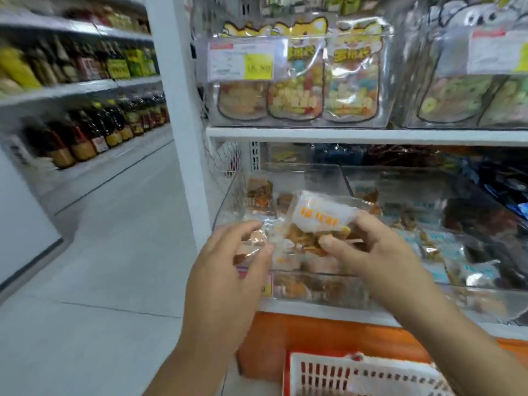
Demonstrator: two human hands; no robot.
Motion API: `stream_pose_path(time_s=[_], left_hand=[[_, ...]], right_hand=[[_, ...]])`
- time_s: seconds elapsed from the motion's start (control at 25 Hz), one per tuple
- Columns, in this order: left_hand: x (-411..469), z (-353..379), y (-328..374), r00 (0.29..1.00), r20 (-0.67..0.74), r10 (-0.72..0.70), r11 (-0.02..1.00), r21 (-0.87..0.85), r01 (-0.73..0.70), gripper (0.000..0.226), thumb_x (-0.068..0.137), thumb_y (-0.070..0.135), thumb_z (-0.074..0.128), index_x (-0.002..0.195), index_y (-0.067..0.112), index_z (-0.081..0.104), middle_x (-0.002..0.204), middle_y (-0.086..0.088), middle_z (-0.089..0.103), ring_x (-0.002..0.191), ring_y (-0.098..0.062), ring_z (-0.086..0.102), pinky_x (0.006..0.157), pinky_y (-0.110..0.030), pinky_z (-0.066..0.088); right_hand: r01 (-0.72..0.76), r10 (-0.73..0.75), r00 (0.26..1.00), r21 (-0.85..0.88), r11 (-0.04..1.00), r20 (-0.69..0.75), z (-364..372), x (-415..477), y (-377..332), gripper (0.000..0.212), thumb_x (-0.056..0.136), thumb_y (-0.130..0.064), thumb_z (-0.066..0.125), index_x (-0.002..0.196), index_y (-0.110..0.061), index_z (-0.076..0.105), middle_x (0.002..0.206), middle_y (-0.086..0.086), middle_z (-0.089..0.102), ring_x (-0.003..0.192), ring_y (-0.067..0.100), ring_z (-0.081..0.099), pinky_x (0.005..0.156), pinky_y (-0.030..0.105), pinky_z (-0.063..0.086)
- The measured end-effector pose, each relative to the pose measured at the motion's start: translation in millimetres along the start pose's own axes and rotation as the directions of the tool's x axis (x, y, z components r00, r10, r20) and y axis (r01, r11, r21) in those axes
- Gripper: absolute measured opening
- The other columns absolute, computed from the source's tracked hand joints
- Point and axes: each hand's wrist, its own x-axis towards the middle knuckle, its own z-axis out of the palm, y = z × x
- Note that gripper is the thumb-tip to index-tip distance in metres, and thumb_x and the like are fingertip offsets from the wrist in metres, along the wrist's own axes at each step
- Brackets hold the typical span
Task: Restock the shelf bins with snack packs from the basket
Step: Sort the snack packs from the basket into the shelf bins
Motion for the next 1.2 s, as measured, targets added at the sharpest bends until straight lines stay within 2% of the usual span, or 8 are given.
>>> stream_pose_path(time_s=[0.08, 0.2, 0.36, 0.52, 0.76, 1.04, 1.12, 1.2], left_hand=[[21.9, -17.1, -28.6, 0.987, -0.157, 0.038, 0.984, 0.177, -0.01, 0.053, 0.086, 0.035, 0.066, 0.137, 0.032, 0.049, 0.137, 0.014, 0.048, 0.125, -0.011, 0.048, 0.104, -0.03, 0.042], [34.4, -21.8, -59.7, 0.987, -0.112, -0.116, 0.976, 0.173, 0.134, 0.082, 0.089, 0.039, 0.065, 0.154, 0.032, 0.015, 0.16, 0.014, 0.016, 0.145, -0.003, 0.014, 0.115, -0.022, 0.014], [42.3, -13.8, -75.4, 0.985, -0.023, -0.172, 0.982, 0.072, 0.173, 0.086, 0.092, 0.041, 0.058, 0.152, 0.043, -0.004, 0.159, 0.023, 0.008, 0.145, 0.0, 0.015, 0.119, -0.029, 0.021], [48.0, -12.9, -86.3, 0.98, 0.05, -0.191, 0.981, -0.014, 0.192, 0.079, 0.092, 0.045, 0.056, 0.149, 0.051, 0.002, 0.151, 0.025, 0.03, 0.135, -0.002, 0.039, 0.11, -0.038, 0.04], [47.7, -13.2, -88.6, 0.967, 0.114, -0.228, 0.973, -0.023, 0.232, 0.074, 0.092, 0.037, 0.059, 0.149, 0.047, 0.013, 0.146, 0.022, 0.041, 0.133, -0.007, 0.045, 0.108, -0.043, 0.043], [-2.9, -12.4, -57.0, 0.992, -0.059, -0.111, 0.978, 0.172, 0.12, 0.073, 0.092, 0.03, 0.061, 0.153, 0.032, 0.019, 0.159, 0.01, 0.02, 0.145, -0.007, 0.015, 0.111, -0.022, 0.014], [-26.2, -0.1, -45.9, 0.998, -0.064, 0.008, 0.981, 0.196, 0.005, 0.067, 0.09, 0.02, 0.064, 0.149, 0.025, 0.032, 0.156, 0.002, 0.03, 0.142, -0.013, 0.023, 0.108, -0.024, 0.018], [-58.4, 27.3, -35.5, 0.992, 0.064, 0.105, 0.972, 0.203, -0.116, 0.062, 0.089, 0.016, 0.064, 0.146, 0.021, 0.039, 0.151, 0.0, 0.037, 0.139, -0.016, 0.033, 0.108, -0.028, 0.026]], right_hand=[[0.005, -0.005, 0.999, -0.015, 1.0, -0.042, 25.2, 51.8, -11.0, 0.012, 0.088, -0.024, 0.069, 0.092, -0.018, 0.06, 0.087, -0.001, 0.07, 0.079, 0.019, 0.064, 0.064, 0.021, 0.045], [-0.083, 0.077, 0.995, -0.111, 0.99, -0.058, 70.7, 131.1, -4.0, 0.021, 0.09, -0.023, 0.067, 0.106, -0.013, 0.06, 0.103, 0.004, 0.069, 0.094, 0.021, 0.063, 0.078, 0.028, 0.047], [-0.207, 0.22, 0.975, -0.27, 0.94, 0.019, 118.0, 195.5, 17.8, 0.02, 0.091, -0.024, 0.065, 0.103, -0.008, 0.059, 0.093, 0.009, 0.066, 0.087, 0.026, 0.065, 0.078, 0.039, 0.053], [-0.219, 0.242, 0.97, -0.419, 0.881, 0.003, 141.6, 211.6, 41.5, 0.032, 0.087, -0.032, 0.068, 0.109, -0.012, 0.058, 0.094, 0.005, 0.067, 0.082, 0.022, 0.065, 0.078, 0.035, 0.055], [-0.241, 0.229, 0.97, -0.359, 0.902, -0.076, 139.2, 200.4, 45.5, 0.058, 0.087, -0.042, 0.067, 0.128, -0.009, 0.042, 0.111, 0.01, 0.063, 0.084, 0.023, 0.064, 0.073, 0.033, 0.053], [0.268, -0.269, 0.944, -0.031, 0.963, -0.192, 65.5, 20.4, 14.8, 0.028, 0.094, -0.016, 0.058, 0.109, -0.039, 0.051, 0.1, -0.018, 0.06, 0.092, -0.003, 0.06, 0.075, 0.01, 0.048], [0.233, -0.237, 0.934, -0.044, 0.971, -0.268, 43.4, -37.0, 57.4, 0.027, 0.095, -0.014, 0.052, 0.103, -0.04, 0.054, 0.096, -0.022, 0.063, 0.09, -0.002, 0.061, 0.074, 0.008, 0.047], [0.028, -0.06, 0.933, -0.094, 0.995, -0.356, 14.4, -83.9, 125.3, 0.026, 0.098, -0.012, 0.049, 0.102, -0.036, 0.059, 0.096, -0.018, 0.065, 0.09, 0.003, 0.062, 0.075, 0.016, 0.049]])
